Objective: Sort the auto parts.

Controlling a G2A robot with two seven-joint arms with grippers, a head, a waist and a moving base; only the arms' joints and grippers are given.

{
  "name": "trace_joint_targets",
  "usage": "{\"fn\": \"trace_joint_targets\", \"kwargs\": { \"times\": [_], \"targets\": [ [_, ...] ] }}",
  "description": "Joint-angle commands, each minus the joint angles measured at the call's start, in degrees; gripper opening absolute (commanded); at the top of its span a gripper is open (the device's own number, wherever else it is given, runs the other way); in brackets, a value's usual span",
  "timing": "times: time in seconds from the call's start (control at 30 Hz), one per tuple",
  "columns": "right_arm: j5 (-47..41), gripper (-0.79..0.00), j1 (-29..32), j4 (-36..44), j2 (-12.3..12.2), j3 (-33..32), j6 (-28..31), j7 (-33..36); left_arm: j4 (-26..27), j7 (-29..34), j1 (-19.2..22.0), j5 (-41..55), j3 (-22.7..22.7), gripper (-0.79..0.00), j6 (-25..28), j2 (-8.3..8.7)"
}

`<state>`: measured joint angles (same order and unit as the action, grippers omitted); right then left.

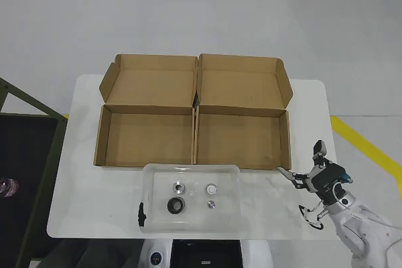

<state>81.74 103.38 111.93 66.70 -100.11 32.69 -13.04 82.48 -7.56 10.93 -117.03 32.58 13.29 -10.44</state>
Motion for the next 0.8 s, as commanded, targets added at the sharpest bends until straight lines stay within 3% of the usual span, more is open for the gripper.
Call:
{"fn": "trace_joint_targets", "kwargs": {
  "times": [0.0,0.57,0.77],
  "targets": [
    [0.00,0.000,0.00,0.00,0.00,0.00,0.00,0.00,0.00,0.00,0.00,0.00,0.00,-0.001,0.00,0.00],
    [0.26,0.000,-0.28,-0.14,-0.02,0.40,-0.54,2.16,0.00,0.00,0.00,0.00,0.00,0.000,0.00,0.00],
    [-0.43,0.000,-2.16,0.46,-0.38,2.29,4.27,6.79,0.00,0.00,0.00,0.00,0.00,0.000,0.00,0.00]
  ]
}}
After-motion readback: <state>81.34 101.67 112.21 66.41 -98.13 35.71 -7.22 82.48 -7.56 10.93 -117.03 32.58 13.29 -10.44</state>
